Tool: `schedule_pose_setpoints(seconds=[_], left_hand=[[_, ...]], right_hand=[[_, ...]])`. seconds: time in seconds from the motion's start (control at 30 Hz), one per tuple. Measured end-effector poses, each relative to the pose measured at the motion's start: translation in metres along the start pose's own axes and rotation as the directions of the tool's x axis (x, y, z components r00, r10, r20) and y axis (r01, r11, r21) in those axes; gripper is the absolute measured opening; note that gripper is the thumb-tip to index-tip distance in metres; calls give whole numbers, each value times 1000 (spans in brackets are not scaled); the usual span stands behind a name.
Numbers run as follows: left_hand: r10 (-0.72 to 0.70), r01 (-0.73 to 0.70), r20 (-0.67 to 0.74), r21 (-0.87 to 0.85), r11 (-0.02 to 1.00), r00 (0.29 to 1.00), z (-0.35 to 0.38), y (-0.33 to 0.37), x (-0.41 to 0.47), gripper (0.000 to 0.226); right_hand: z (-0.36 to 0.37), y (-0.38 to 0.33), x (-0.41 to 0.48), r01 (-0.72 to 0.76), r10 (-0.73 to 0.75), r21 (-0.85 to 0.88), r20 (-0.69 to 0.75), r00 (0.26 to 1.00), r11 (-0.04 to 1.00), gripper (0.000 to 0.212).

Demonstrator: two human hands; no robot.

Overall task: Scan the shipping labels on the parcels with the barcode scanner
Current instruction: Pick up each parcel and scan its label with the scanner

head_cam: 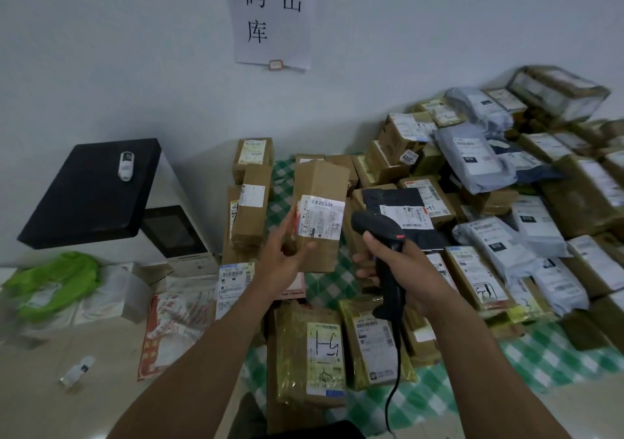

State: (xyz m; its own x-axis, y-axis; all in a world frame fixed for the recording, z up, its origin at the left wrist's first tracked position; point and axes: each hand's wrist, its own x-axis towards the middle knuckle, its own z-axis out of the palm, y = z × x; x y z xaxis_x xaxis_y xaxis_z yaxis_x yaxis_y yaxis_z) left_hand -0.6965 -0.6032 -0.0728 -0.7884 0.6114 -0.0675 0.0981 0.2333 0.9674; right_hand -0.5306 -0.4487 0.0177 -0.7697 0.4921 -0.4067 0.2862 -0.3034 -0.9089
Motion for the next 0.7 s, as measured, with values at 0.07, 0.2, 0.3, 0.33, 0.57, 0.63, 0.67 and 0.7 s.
schedule_pose_setpoints(seconds=[0.07, 0.2, 0.3, 0.33, 0.57, 0.63, 0.67, 0.7], left_hand=[[-18, 18, -10, -12, 1000, 1000, 4, -5, -2, 85], [8, -6, -48, 42, 999, 999, 12, -15, -4, 90], [-7, 11, -70, 60, 998, 998, 12, -24, -1, 92], [-10, 15, -72, 62, 998, 997, 12, -28, 1, 92], [-18, 24, -74, 92, 995, 997, 13, -33, 2, 92], [-26, 32, -66, 90, 995, 997, 13, -38, 4, 92], [-28, 34, -69, 90, 995, 997, 13, -40, 4, 92], [-31, 37, -71, 84, 996, 997, 13, -41, 4, 92]], right_hand=[[2, -7, -2, -18, 17, 5, 19, 1000, 1000, 20], [4, -13, -7, -61, 62, -22, 54, 997, 998, 18], [3, -13, -8, -84, 86, -32, 72, 994, 996, 20], [3, -12, -9, -88, 90, -30, 72, 993, 996, 21], [2, -9, -7, -96, 98, -28, 78, 992, 995, 24], [3, -7, -5, -102, 104, -29, 73, 992, 994, 26], [3, -7, -4, -107, 109, -33, 73, 991, 994, 28], [3, -7, -4, -112, 115, -39, 77, 990, 993, 29]])
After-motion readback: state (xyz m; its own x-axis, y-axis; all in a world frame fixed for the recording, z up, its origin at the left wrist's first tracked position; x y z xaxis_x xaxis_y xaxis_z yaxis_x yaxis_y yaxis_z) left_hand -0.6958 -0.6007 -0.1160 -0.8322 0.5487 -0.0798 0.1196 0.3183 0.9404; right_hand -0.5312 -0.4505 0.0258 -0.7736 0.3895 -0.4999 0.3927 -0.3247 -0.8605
